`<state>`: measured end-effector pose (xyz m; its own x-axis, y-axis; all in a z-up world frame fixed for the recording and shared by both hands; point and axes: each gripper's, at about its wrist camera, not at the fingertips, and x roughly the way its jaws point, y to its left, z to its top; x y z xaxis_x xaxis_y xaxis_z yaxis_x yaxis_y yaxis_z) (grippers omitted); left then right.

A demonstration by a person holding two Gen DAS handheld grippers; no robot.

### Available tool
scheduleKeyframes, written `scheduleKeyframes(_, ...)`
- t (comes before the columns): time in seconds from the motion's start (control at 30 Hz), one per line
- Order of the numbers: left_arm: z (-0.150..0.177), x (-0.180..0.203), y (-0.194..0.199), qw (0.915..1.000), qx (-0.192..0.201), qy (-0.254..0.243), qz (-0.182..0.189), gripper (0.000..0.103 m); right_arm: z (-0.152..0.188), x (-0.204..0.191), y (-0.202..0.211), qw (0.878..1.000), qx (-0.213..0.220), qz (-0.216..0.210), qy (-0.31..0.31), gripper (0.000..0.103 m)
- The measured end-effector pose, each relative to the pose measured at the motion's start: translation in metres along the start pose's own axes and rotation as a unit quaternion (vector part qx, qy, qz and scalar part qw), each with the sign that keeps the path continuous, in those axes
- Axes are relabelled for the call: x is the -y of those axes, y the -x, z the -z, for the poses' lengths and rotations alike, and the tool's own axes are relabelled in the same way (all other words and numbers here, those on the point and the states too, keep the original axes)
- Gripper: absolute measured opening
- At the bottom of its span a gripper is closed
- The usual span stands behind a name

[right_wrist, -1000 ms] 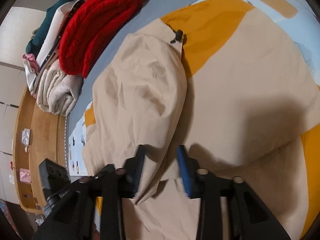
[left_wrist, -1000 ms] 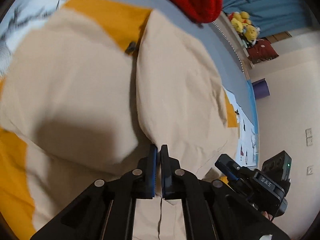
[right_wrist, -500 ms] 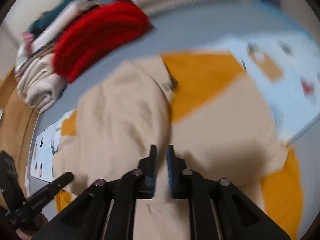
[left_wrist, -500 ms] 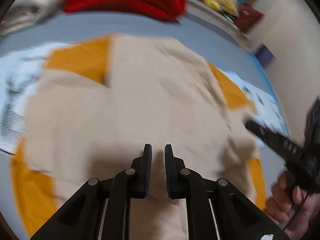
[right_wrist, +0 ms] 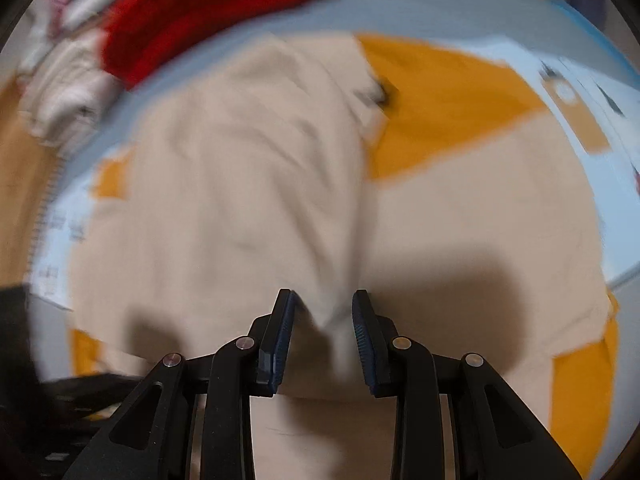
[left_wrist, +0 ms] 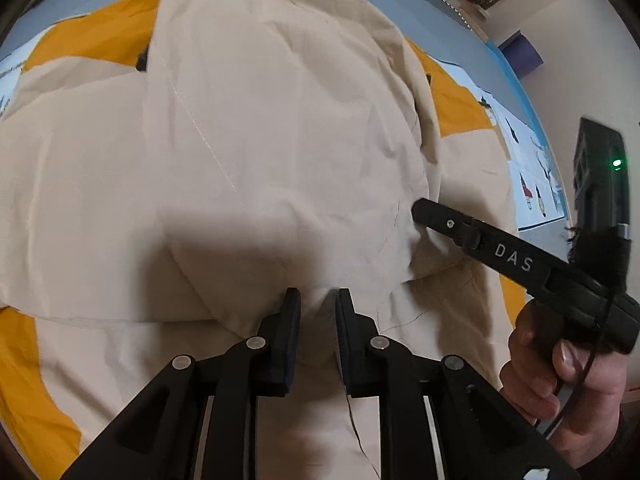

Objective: Fold large clothes

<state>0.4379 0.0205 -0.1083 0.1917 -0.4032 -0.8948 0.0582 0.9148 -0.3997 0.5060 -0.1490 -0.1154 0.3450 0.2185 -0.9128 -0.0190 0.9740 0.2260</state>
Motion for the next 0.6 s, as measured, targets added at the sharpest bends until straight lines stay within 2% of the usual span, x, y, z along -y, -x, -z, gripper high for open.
scheduleKeyframes(0.1, -0.002, -0.007, -0.002, 0.9997, -0.003, 0.01, -0.021, 0.016, -0.004, 0.004, 0.006, 1.0, 0.007, 0.004, -0.012, 0.032)
scheduleKeyframes(0.2, -0.004, -0.01, 0.008, 0.9997, 0.007, 0.019, -0.015, 0.016, -0.006, -0.004, 0.028, 0.998, 0.061, 0.029, 0.003, 0.032)
scheduleKeyframes(0.27, -0.004, -0.012, 0.018, 0.9995, 0.022, 0.019, -0.014, 0.016, -0.008, -0.014, 0.042, 0.995, 0.094, 0.004, 0.014, 0.032)
scheduleKeyframes(0.33, -0.005, -0.014, 0.022, 0.9991, 0.03, 0.025, -0.016, 0.016, -0.008, -0.025, 0.047, 0.993, 0.107, -0.034, 0.034, 0.032)
scheduleKeyframes(0.37, -0.004, -0.017, 0.02, 0.999, 0.027, 0.03, -0.021, 0.016, -0.008, -0.031, 0.043, 0.993, 0.101, -0.045, 0.042, 0.034)
scheduleKeyframes(0.43, -0.005, -0.022, 0.016, 0.9984, 0.02, 0.04, -0.033, 0.016, -0.005, -0.037, 0.017, 0.996, 0.036, -0.058, 0.056, 0.036)
scheduleKeyframes(0.5, -0.006, -0.024, 0.022, 0.9979, 0.029, 0.05, -0.031, 0.016, 0.003, -0.034, -0.005, 0.998, -0.018, -0.031, 0.053, 0.036)
scheduleKeyframes(0.6, -0.01, -0.019, 0.042, 0.9959, 0.07, 0.04, -0.042, 0.016, -0.002, -0.034, 0.007, 0.999, 0.002, -0.025, 0.043, 0.036)
